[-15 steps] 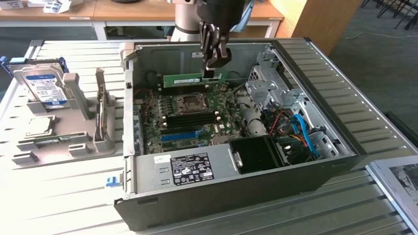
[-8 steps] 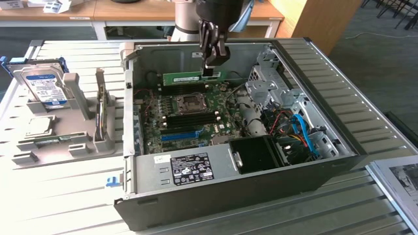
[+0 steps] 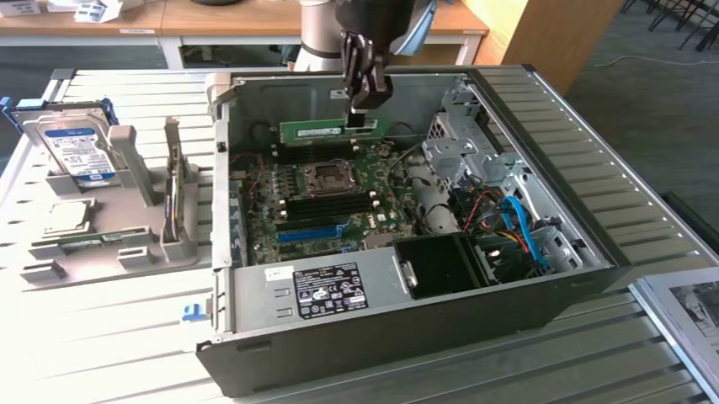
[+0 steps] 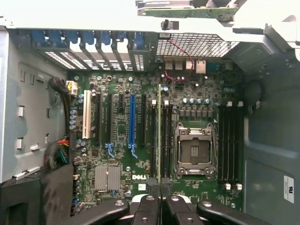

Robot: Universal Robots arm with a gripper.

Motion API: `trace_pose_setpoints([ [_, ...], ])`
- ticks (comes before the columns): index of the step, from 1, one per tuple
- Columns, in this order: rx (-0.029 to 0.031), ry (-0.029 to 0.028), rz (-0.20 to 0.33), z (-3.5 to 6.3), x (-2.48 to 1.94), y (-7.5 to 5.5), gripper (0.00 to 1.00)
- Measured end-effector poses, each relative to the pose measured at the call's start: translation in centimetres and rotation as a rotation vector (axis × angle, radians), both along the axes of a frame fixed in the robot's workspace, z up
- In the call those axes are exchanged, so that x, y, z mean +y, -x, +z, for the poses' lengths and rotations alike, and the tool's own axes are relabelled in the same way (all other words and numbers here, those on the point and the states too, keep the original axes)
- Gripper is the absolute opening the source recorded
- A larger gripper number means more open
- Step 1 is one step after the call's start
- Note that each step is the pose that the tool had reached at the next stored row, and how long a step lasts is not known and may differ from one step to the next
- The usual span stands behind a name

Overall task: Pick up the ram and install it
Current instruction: 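Pick up the ram and move it above insertion slot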

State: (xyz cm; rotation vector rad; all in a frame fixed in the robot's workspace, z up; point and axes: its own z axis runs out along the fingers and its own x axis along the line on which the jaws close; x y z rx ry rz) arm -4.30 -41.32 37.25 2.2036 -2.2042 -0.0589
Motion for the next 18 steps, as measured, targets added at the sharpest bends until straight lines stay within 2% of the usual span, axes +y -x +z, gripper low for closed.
trace_pose_setpoints([
  [9, -0.0001, 0.0, 0.0, -0.11, 0.94, 0.0, 0.12],
  [12, 0.0, 0.0, 0.0, -0.16, 1.9, 0.0, 0.12],
  [18, -0.0001, -0.0001, 0.0, -0.38, 1.95, 0.0, 0.12],
])
